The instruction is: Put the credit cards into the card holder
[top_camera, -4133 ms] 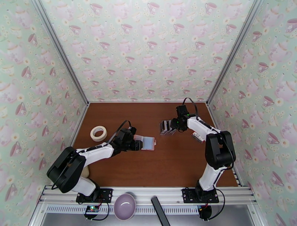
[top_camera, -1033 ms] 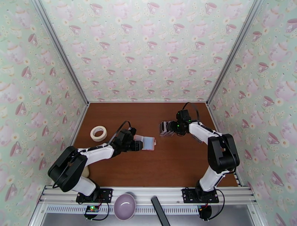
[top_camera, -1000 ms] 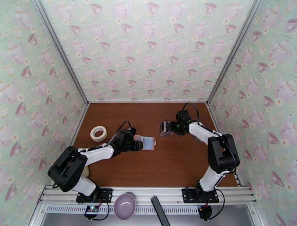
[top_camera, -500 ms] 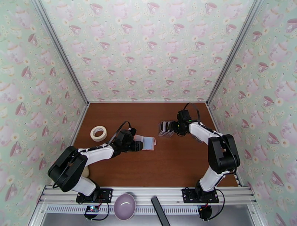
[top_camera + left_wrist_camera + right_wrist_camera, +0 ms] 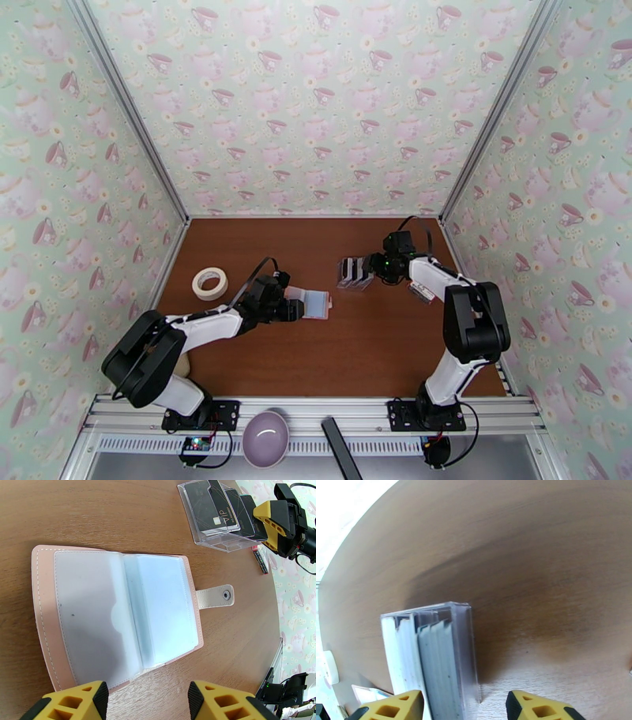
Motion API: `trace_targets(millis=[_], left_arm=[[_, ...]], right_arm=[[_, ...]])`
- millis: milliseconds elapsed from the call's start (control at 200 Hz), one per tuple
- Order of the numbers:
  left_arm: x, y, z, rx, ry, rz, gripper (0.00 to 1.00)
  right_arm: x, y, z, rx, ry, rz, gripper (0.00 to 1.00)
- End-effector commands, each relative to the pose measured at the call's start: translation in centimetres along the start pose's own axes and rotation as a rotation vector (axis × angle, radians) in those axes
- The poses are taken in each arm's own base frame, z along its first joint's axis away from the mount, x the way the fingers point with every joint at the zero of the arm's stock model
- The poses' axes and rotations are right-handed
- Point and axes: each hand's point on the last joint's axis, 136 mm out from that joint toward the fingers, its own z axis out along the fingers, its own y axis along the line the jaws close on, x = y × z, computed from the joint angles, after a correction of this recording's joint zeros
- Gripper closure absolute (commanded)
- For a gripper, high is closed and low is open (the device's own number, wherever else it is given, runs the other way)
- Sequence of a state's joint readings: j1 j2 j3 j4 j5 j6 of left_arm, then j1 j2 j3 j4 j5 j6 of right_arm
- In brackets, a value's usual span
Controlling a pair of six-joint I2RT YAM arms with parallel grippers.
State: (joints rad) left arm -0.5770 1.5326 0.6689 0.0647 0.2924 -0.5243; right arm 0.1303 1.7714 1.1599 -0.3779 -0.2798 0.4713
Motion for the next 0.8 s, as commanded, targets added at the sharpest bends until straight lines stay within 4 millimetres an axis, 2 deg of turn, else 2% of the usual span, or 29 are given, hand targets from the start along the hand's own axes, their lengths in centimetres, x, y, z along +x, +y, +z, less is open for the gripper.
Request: trace_targets(millis=[0,341,796], left_arm=[[-0.1,-0.3,0.0,0.015,0.007,-0.01,0.41],[0.1,-0.2,0.1,0.016,0.009,-0.015,0.41],[0.1,-0.3,0.1,0.019,0.007,-0.013,0.41]], right_arm=[[0.4,0.0,0.8,-0.027,0.025,0.02,0.4],[1.1,-0.9,1.5,0.004,0.051,0.021,0.4],[0.7,-1.7,0.2,0.054,0.028,0.011,0.4]])
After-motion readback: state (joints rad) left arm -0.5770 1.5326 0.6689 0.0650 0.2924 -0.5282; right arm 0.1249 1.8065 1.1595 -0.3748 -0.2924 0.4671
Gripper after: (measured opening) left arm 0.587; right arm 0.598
